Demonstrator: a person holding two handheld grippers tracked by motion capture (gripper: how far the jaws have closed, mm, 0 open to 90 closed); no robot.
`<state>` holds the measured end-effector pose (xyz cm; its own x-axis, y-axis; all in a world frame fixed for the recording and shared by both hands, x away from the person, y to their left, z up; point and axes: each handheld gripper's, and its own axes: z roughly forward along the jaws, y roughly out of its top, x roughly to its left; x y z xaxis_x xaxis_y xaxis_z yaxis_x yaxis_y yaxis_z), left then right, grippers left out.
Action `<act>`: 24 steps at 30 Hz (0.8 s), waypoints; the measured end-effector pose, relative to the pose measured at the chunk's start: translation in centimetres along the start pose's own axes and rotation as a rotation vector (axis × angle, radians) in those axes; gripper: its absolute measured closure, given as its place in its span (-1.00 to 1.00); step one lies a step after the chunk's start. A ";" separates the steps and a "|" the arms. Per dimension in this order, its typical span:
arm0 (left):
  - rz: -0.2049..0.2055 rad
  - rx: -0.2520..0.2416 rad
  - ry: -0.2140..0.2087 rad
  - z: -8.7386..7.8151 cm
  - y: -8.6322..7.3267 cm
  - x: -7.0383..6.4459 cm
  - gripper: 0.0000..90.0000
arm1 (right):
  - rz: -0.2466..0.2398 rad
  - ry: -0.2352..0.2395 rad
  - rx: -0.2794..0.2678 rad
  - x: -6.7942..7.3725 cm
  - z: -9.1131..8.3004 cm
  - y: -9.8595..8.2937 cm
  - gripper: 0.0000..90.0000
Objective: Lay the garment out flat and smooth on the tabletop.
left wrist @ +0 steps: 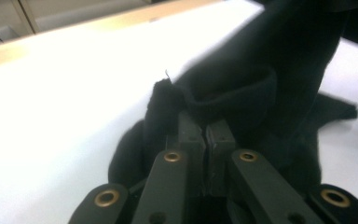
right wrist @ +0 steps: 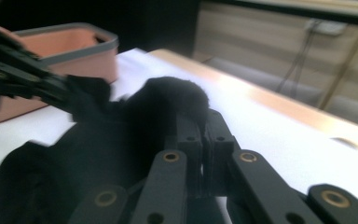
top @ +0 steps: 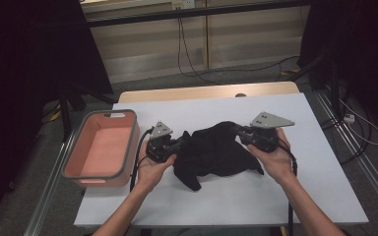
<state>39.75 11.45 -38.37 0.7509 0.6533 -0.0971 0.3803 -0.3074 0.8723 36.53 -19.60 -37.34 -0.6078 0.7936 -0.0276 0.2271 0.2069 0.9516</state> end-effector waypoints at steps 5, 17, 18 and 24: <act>0.004 -0.053 0.020 -1.5 2.0 0.6 0.96 | 0.035 -0.051 -0.056 -1.8 -2.2 0.8 0.97; -0.012 -0.080 0.062 -3.8 3.5 1.9 0.96 | 0.096 -0.162 -0.123 -5.3 -5.7 0.8 0.97; -0.011 -0.078 0.054 -3.6 3.2 1.9 0.96 | 0.103 -0.166 -0.107 -5.4 -5.6 0.5 0.97; 0.025 0.009 0.039 -1.7 1.8 1.0 0.93 | 0.072 -0.100 0.043 -4.4 -4.4 -2.2 0.97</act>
<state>40.23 12.70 -36.08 0.7387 0.6718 -0.0559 0.3660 -0.3301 0.8701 35.33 -26.04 -37.95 -0.5100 0.8602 0.0077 0.3006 0.1699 0.9385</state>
